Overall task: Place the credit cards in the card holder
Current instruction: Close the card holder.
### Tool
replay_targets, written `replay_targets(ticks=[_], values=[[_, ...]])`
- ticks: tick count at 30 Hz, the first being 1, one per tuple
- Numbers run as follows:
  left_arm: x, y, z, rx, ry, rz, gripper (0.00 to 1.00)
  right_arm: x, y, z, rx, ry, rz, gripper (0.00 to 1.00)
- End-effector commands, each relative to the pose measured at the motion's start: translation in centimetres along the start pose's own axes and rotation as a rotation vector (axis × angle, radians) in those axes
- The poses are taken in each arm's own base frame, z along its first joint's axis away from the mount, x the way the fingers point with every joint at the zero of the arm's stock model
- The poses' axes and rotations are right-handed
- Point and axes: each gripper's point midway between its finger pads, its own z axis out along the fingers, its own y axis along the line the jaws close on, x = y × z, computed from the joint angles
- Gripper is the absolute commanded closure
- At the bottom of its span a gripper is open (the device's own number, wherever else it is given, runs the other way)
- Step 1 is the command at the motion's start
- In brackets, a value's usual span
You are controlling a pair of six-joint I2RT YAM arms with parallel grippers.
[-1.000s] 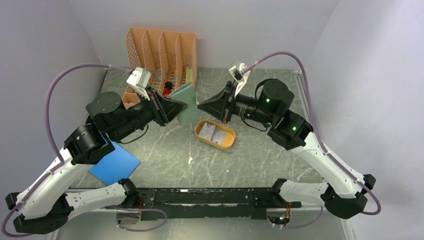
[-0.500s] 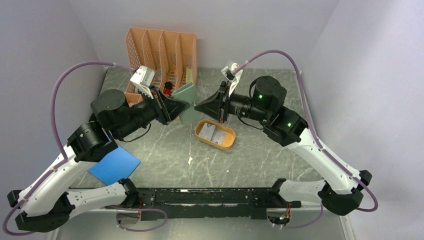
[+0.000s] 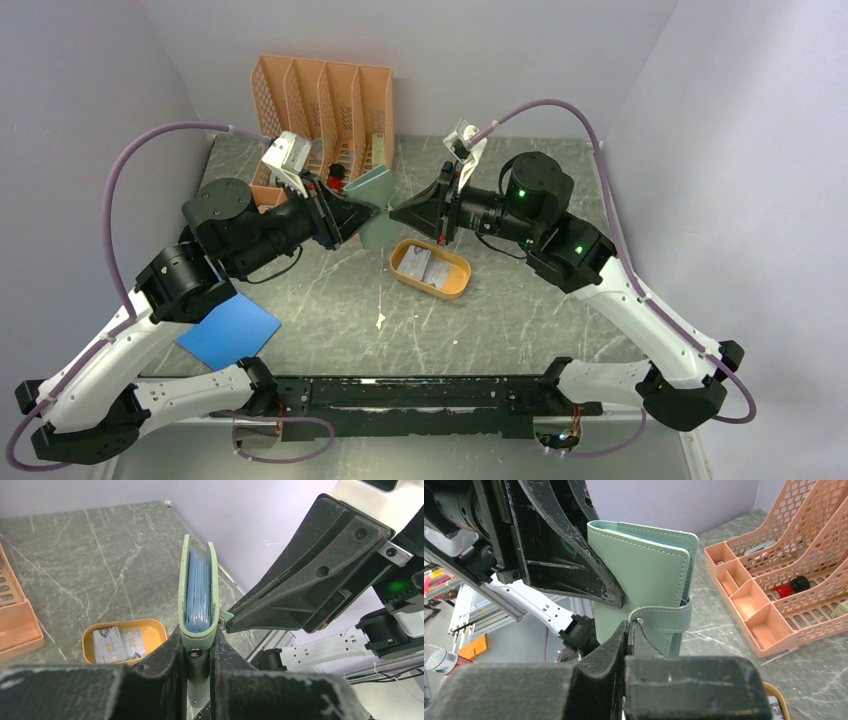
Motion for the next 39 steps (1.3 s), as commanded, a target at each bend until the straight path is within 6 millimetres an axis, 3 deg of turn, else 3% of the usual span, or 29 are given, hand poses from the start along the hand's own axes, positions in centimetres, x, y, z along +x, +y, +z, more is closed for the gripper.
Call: replay_targets(ticks=[1, 16, 39], values=[[-1.6, -1.9, -0.5, 0.082, -0.041, 0.015, 0.95, -1.2, 0.0, -0.4, 0.011, -0.045, -0.011, 1.0], [-1.8, -3.2, -0.7, 0.147, -0.04, 0.008, 0.95, -0.6, -0.5, 0.2, 0.028, -0.01, -0.002, 1.0], [-1.4, -6.9, -0.5, 0.345, 0.0, -0.052, 0.95, 0.6, -2.1, 1.1, 0.092, 0.01, 0.051, 1.0]])
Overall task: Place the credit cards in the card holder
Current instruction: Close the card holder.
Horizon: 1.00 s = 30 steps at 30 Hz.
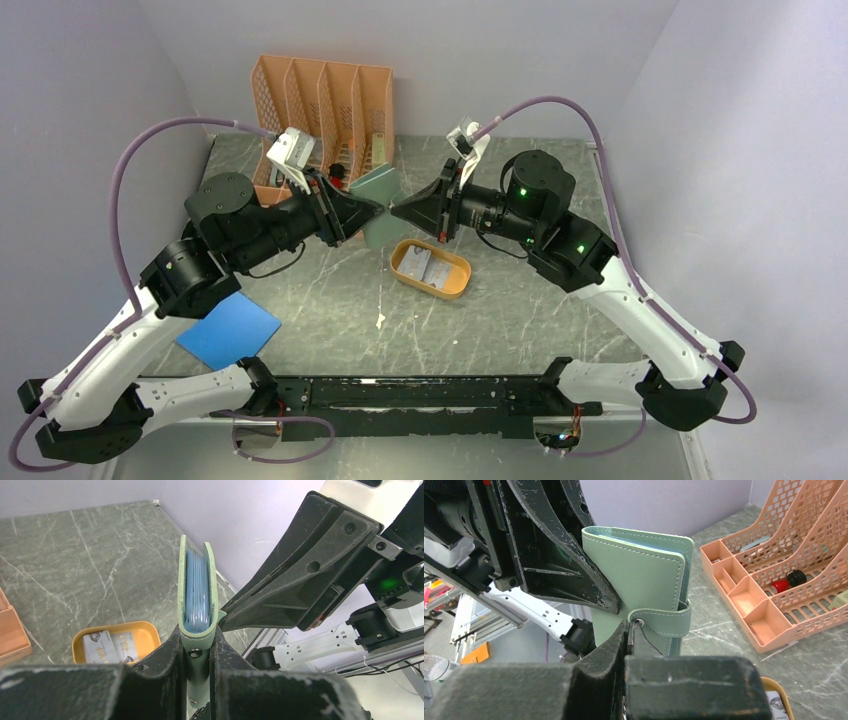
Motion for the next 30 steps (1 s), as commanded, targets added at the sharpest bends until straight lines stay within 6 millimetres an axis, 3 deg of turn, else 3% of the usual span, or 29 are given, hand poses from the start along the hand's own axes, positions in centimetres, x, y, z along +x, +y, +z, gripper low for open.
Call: replay_targets(ticks=[1, 30], values=[[-1.4, -6.3, -0.8, 0.297, -0.015, -0.042, 0.95, 0.8, -1.6, 1.1, 0.059, 0.01, 0.024, 1.0], [-0.9, -10.2, -2.3, 0.529, 0.051, -0.041, 0.95, 1.6, -3.2, 2.4, 0.128, 0.055, 0.057, 1.0]])
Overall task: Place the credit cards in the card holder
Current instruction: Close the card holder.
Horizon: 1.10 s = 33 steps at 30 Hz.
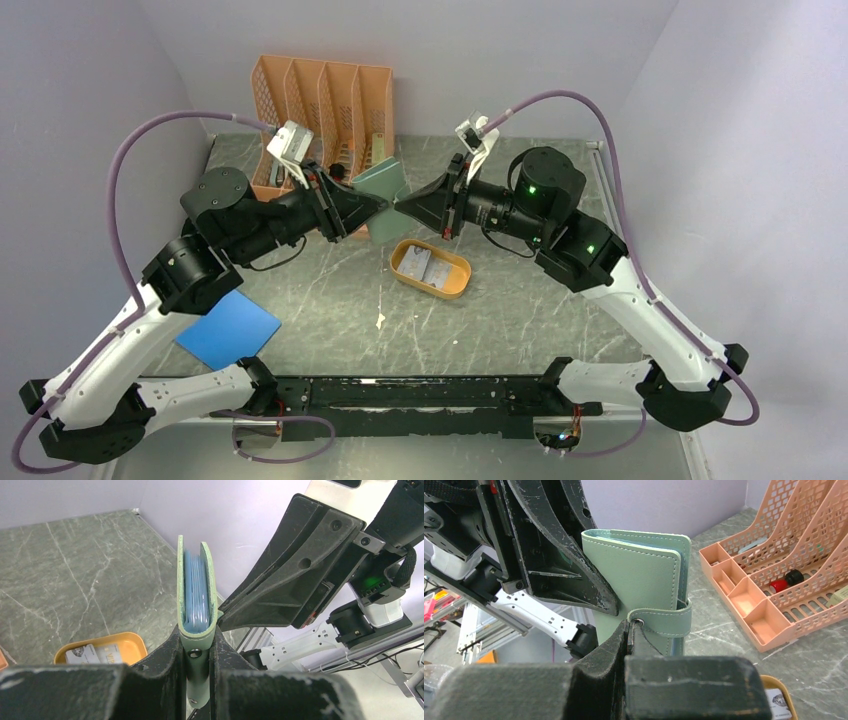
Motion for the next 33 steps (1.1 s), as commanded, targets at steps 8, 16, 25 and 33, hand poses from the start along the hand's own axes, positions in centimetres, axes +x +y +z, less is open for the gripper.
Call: replay_targets(ticks=[8, 16, 25, 33], values=[[-0.4, -10.0, -2.5, 0.498, 0.063, -0.039, 0.95, 3.5, -4.0, 3.4, 0.131, 0.106, 0.04, 1.0], [-0.6, -10.8, -2.9, 0.541, 0.059, -0.048, 0.95, 4.4, -4.8, 4.0, 0.165, 0.142, 0.062, 1.0], [-0.5, -11.2, -2.8, 0.572, 0.062, -0.052, 0.95, 5.9, -5.8, 4.8, 0.206, 0.19, 0.099, 1.0], [-0.5, -11.7, -3.2, 0.61, 0.063, -0.049, 0.95, 7.3, -6.6, 5.4, 0.234, 0.232, 0.129, 1.0]])
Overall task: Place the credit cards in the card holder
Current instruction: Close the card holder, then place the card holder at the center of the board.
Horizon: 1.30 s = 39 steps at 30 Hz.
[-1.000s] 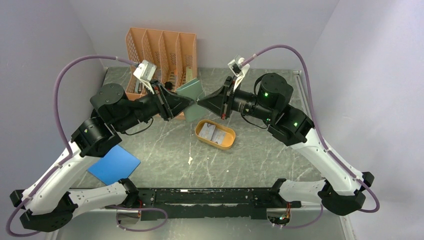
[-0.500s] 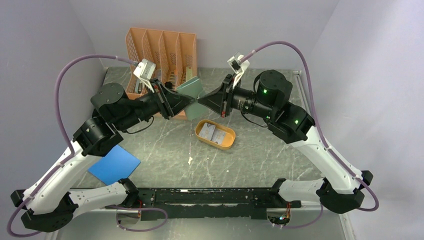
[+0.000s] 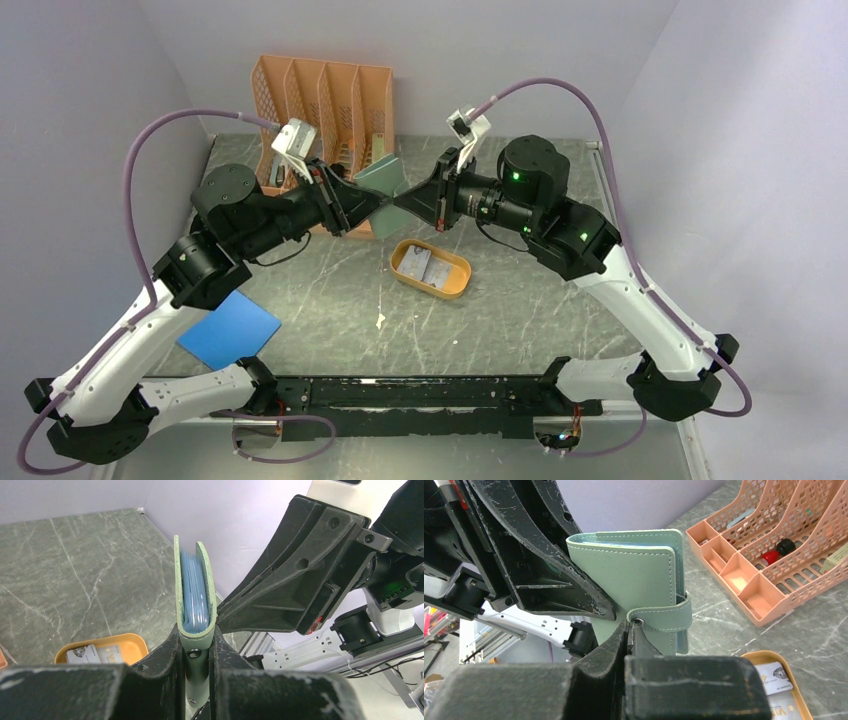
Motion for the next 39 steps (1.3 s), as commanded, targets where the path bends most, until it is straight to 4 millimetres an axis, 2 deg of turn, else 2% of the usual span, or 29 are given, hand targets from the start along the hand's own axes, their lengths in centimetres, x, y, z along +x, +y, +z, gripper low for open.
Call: replay_targets(ticks=[1, 6, 8, 9, 12, 14, 16, 17, 20, 23, 27, 28, 30, 33, 36, 39], values=[[-0.4, -12.7, -4.2, 0.617, 0.081, -0.025, 0.95, 6.0, -5.1, 5.4, 0.143, 0.158, 0.05, 1.0], [-0.1, -11.6, -3.9, 0.55, 0.079, -0.01, 0.95, 5.6, -4.5, 5.1, 0.12, 0.151, 0.046, 1.0], [0.2, -9.6, -3.2, 0.436, 0.072, 0.013, 0.95, 5.3, -3.6, 4.6, 0.077, 0.147, 0.035, 1.0], [0.6, -8.1, -2.8, 0.357, 0.076, 0.025, 0.95, 5.2, -2.9, 4.0, 0.046, 0.148, 0.033, 0.95], [1.6, -2.9, -2.3, 0.096, 0.072, 0.053, 0.95, 5.0, -1.6, 2.6, -0.001, 0.169, 0.022, 0.59], [2.6, -0.1, -2.5, -0.032, 0.074, 0.064, 0.95, 5.1, -0.8, 1.3, -0.027, 0.191, 0.019, 0.43], [4.0, 2.6, -3.0, -0.147, 0.097, 0.062, 0.95, 5.3, -0.1, 0.0, -0.046, 0.212, 0.015, 0.17], [4.7, 3.4, -3.2, -0.175, 0.107, 0.06, 0.95, 5.4, 0.1, -0.7, -0.049, 0.218, 0.011, 0.09], [7.6, 6.0, -4.1, -0.264, 0.158, 0.036, 0.95, 5.2, -0.2, -2.9, -0.007, 0.197, -0.018, 0.04], [11.8, 7.7, -4.9, -0.281, 0.231, -0.012, 0.95, 4.9, -1.2, -4.3, 0.056, 0.142, -0.046, 0.03], [18.5, 8.6, -5.7, -0.214, 0.348, -0.123, 0.95, 4.9, -2.9, -4.8, 0.128, 0.037, -0.057, 0.04], [21.0, 9.3, -6.0, -0.204, 0.388, -0.167, 0.95, 5.0, -3.0, -4.8, 0.127, 0.01, -0.055, 0.04], [23.9, 9.4, -6.1, -0.146, 0.411, -0.238, 0.95, 5.6, -3.4, -4.6, 0.13, -0.013, -0.045, 0.05], [26.4, 10.7, -6.1, -0.148, 0.416, -0.265, 0.95, 6.2, -3.8, -4.1, 0.132, -0.022, -0.036, 0.05], [28.5, 13.2, -6.1, -0.235, 0.465, -0.223, 0.95, 6.5, -4.2, -3.8, 0.146, -0.031, -0.021, 0.05], [31.6, 15.9, -6.5, -0.335, 0.556, -0.19, 0.95, 6.9, -4.5, -3.7, 0.155, -0.038, 0.0, 0.05]])
